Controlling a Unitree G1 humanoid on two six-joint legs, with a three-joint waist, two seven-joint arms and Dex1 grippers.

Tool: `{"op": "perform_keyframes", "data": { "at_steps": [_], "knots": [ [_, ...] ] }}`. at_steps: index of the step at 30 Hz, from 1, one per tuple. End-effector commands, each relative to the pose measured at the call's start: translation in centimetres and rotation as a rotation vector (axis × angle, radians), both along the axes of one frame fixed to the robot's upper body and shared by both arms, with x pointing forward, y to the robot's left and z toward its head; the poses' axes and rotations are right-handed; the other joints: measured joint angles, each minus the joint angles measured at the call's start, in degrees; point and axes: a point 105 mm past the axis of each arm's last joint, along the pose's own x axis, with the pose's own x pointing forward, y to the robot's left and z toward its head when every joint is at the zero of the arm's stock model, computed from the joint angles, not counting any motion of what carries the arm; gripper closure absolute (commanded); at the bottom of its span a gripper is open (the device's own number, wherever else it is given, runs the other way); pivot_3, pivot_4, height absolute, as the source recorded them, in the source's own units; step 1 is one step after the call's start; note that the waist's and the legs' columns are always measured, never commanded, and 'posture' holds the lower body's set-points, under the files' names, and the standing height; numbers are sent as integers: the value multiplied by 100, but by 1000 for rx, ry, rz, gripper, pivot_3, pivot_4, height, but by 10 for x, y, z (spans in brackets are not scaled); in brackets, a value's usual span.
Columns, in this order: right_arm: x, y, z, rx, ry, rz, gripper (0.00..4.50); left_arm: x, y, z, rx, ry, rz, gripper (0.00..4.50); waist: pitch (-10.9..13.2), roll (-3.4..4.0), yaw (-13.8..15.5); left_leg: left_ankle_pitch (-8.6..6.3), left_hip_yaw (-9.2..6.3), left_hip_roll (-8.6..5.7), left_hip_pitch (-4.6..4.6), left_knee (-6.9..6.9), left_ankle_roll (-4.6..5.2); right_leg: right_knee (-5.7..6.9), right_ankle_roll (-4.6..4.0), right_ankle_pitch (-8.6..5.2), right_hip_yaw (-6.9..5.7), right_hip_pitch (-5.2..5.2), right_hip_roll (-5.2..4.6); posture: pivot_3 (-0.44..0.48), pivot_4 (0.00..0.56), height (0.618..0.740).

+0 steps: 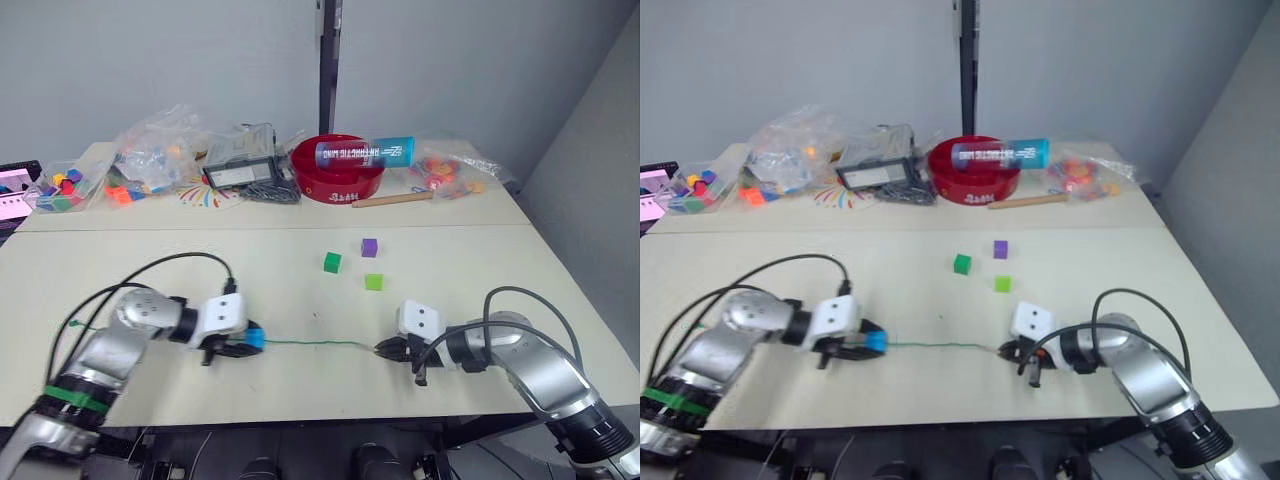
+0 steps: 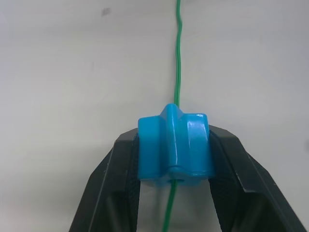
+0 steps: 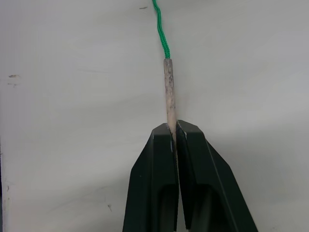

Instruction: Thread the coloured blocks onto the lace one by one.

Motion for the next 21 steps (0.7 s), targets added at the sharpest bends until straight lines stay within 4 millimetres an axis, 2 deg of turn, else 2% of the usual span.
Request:
{"op": "perform_keyframes", "data": {
  "at_steps": [1,4,6,9,13,17,19,21],
  "knots": [
    [1,4,10,1,-52,35,4500,-8,44,-15,80,76,94,3108,0,1,-10,0,0,1,1,0,0,1,0,0,0,0,0,0,150,731],
    [0,7,10,6,-53,49,4500,-16,96,-21,180,105,188,3108,-1,3,-66,0,2,3,4,-3,0,4,-3,-1,0,-1,3,0,150,731],
    [0,8,11,7,-54,56,4500,-20,120,-23,224,107,233,3108,-3,5,-110,-1,7,10,14,-11,1,5,-11,0,1,-1,8,0,150,731],
    [0,9,12,7,-55,63,4500,-26,139,-24,268,115,254,3108,-12,23,-114,-2,17,15,35,-27,4,9,-19,-4,5,1,12,0,150,731],
    [0,8,13,4,-54,70,4500,-28,145,-25,264,108,248,3108,-25,46,-111,-2,22,16,37,-28,4,14,-20,-5,9,2,13,0,150,731],
    [1,9,13,4,-53,73,4500,-22,135,-19,187,79,234,3108,-25,48,-108,-2,23,16,36,-28,4,17,-19,-5,10,0,12,0,150,731],
    [1,9,13,5,-53,74,4500,-16,129,-12,143,56,241,2081,-25,48,-95,-2,23,15,34,-28,4,17,-19,-5,10,0,12,0,150,731],
    [2,9,13,5,-52,74,4500,-14,125,-7,103,69,239,1436,-25,48,-85,-2,23,14,30,-28,4,16,-18,-6,10,-2,11,0,150,731]
  ]
}}
